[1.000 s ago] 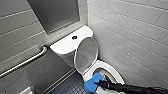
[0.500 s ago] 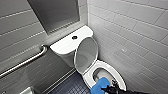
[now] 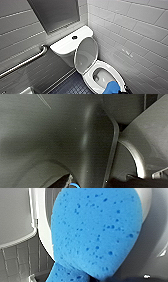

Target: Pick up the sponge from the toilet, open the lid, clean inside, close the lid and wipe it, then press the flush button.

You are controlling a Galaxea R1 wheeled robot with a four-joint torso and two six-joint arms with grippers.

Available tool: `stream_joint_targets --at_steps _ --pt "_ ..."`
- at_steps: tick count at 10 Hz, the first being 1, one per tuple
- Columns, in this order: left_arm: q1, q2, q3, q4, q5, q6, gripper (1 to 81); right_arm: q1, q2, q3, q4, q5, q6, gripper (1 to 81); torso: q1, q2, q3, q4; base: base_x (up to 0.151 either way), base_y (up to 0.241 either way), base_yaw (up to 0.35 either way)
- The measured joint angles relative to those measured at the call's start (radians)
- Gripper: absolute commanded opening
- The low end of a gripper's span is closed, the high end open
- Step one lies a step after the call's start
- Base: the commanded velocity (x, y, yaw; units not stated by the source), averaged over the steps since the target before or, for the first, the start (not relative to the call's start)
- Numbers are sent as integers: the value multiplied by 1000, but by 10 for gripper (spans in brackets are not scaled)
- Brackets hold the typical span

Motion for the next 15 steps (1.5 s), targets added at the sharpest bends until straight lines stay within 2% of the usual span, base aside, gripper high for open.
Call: stream_joint_targets --at_steps 3,6,8,11,12,15 --pt "0 0 0 0 0 1 811 -54 -138 75 -4 17 -3 10 0 0 0 0 0 0 0" --pt "0 0 3 0 0 3 811 -63 -273 182 -4 36 -1 10 0 0 0 0 0 0 0" --pt "0 0 4 1 0 5 811 -65 -304 255 -4 35 -1 10 0 0 0 0 0 0 0" --pt "0 0 6 1 -4 6 811 51 -291 315 -10 20 -2 10 0 0 0 0 0 0 0" --pt "0 0 6 1 -6 6 811 102 -267 315 -13 -7 -2 10 0 0 0 0 0 0 0" --pt "0 0 6 1 -10 6 811 202 -91 241 -19 -96 1 10 0 0 0 0 0 0 0"
